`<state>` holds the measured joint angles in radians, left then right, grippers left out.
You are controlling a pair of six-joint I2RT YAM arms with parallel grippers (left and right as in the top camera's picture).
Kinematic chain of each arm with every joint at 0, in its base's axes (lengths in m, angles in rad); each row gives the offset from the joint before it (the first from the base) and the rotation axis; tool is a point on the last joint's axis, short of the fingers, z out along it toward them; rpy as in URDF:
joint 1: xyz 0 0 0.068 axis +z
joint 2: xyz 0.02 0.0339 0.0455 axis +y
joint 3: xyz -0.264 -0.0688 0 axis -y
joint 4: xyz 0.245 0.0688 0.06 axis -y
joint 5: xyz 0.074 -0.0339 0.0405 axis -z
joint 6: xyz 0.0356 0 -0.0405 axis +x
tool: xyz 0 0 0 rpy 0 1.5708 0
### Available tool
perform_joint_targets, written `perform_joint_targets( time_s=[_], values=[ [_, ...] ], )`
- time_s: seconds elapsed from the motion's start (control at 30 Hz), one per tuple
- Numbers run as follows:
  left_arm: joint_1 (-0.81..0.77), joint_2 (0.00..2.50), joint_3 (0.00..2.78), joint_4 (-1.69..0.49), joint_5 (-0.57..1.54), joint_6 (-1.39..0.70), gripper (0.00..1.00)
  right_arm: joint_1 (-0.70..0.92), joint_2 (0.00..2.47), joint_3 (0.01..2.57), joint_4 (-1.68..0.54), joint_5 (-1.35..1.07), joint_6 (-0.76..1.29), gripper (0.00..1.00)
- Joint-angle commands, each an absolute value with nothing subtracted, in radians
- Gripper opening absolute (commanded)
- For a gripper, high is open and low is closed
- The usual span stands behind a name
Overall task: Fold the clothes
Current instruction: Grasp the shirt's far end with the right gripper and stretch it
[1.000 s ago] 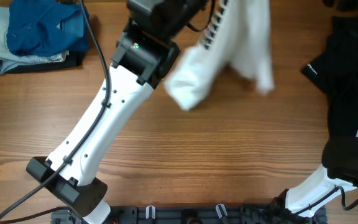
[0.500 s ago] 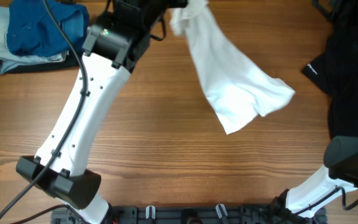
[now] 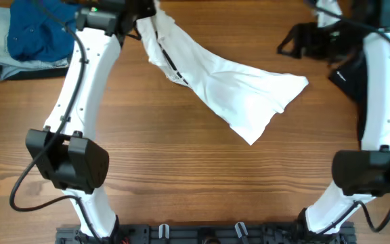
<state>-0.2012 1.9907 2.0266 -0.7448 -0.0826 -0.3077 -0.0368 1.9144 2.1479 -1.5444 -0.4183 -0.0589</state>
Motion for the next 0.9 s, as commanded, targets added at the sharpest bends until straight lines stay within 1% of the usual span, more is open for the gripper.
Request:
perform_joint_targets(
  time_s=[0.0, 0.1, 0.23, 0.37, 0.5, 0.53, 0.7, 0.87],
  values=[
    [-0.151, 2.014, 2.040, -0.787, -0.099, -0.299, 0.04, 0.047, 1.921, 1.992, -1.525, -0.250, 0.120, 0.80],
    [-0.130, 2.014, 2.040, -0.818, -0.099, -0.299, 0.04, 0.118, 1.899, 1.802, -1.457, -0.175, 0.235, 0.80],
    [-0.115, 2.015, 2.040, -0.827, -0.099, -0.299, 0.04, 0.205, 1.792, 1.511, -1.295, -0.143, 0.398, 0.79],
    [-0.115, 2.015, 2.040, -0.823, -0.099, -0.299, 0.04, 0.308, 1.679, 1.229, -1.087, -0.134, 0.467, 0.79],
    [-0.115, 2.015, 2.040, -0.820, -0.099, -0.299, 0.04, 0.359, 1.679, 1.092, -0.971, -0.115, 0.518, 0.76],
    [-0.115, 2.015, 2.040, -0.820, -0.099, -0.299, 0.04, 0.365, 1.679, 1.067, -0.947, -0.092, 0.538, 0.74],
    [-0.115, 2.015, 2.040, -0.820, -0.099, -0.299, 0.04, 0.367, 1.679, 0.992, -0.817, 0.062, 0.596, 0.70],
    [-0.115, 2.015, 2.040, -0.821, -0.099, -0.299, 0.04, 0.367, 1.680, 0.955, -0.675, 0.025, 0.565, 0.67]
  ],
)
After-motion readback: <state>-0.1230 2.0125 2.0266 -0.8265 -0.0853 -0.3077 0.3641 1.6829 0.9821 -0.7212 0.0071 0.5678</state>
